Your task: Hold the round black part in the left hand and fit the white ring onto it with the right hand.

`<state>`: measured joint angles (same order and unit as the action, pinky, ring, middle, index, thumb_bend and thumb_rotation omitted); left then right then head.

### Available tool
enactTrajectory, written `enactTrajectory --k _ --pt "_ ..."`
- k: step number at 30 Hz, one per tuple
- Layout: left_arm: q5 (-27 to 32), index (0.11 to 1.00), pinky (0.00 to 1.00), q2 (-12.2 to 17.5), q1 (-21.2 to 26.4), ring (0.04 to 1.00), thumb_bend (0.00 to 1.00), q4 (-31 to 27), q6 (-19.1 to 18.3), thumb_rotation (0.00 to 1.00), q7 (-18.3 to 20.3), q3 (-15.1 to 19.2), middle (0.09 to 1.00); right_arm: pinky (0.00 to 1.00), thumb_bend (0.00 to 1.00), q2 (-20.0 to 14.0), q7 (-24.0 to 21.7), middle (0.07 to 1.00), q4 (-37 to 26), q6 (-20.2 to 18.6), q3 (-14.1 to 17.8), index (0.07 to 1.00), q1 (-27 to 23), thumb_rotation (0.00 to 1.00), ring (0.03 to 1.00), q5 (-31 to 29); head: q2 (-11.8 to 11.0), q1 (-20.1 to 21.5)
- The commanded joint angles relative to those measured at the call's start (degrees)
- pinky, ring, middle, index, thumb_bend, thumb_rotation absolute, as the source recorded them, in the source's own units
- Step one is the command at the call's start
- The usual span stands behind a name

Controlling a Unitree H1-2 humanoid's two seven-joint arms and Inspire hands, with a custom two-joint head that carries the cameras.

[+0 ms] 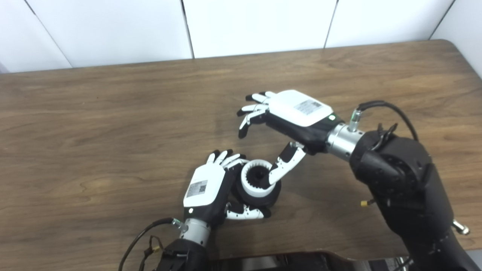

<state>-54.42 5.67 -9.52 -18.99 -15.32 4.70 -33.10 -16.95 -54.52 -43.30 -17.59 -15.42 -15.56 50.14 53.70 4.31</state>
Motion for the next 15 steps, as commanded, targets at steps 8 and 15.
enactTrajectory --k 8,15 --pt "-0.5 0.486 1.0 -1.8 -0.4 0.947 0.52 -0.3 -0.5 0.07 1.7 -0.1 0.853 1.0 1.0 -0.5 -1.5 0.885 -1.7 -1.8 2.3 0.679 -3.4 0.43 0.997 -0.4 0.0 0.2" --pt "-3.9 0.64 1.0 -1.5 0.1 0.965 0.81 -0.9 -3.2 0.3 5.4 -0.6 0.897 1.0 1.0 -0.7 -1.2 0.89 -1.5 -2.1 2.9 0.682 -3.2 0.43 1.0 -1.0 0.1 0.0"
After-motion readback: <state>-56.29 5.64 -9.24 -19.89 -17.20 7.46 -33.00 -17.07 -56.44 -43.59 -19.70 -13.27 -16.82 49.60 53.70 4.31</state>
